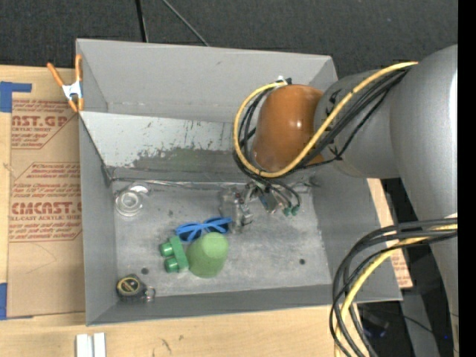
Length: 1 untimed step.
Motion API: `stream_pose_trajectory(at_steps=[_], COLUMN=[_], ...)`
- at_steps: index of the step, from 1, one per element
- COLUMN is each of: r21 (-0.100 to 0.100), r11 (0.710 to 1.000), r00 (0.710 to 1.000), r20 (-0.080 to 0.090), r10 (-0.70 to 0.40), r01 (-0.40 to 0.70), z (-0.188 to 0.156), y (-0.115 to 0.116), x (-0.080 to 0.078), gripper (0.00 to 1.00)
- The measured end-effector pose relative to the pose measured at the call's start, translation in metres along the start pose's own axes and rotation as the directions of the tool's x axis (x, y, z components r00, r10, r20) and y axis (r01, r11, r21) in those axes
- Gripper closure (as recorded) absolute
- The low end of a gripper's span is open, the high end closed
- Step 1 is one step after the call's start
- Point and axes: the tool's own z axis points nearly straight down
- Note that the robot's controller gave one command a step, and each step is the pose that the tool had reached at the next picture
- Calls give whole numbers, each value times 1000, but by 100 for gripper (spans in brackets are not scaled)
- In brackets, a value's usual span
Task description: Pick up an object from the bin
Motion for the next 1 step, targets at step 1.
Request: stream_pose_trajectory(at_steps=[1], r21=[2], r11=[996], r00=[996], r20=[8], r10=[93], r01=[-93], z=[-144], y=[-6], x=[-8], gripper=[100])
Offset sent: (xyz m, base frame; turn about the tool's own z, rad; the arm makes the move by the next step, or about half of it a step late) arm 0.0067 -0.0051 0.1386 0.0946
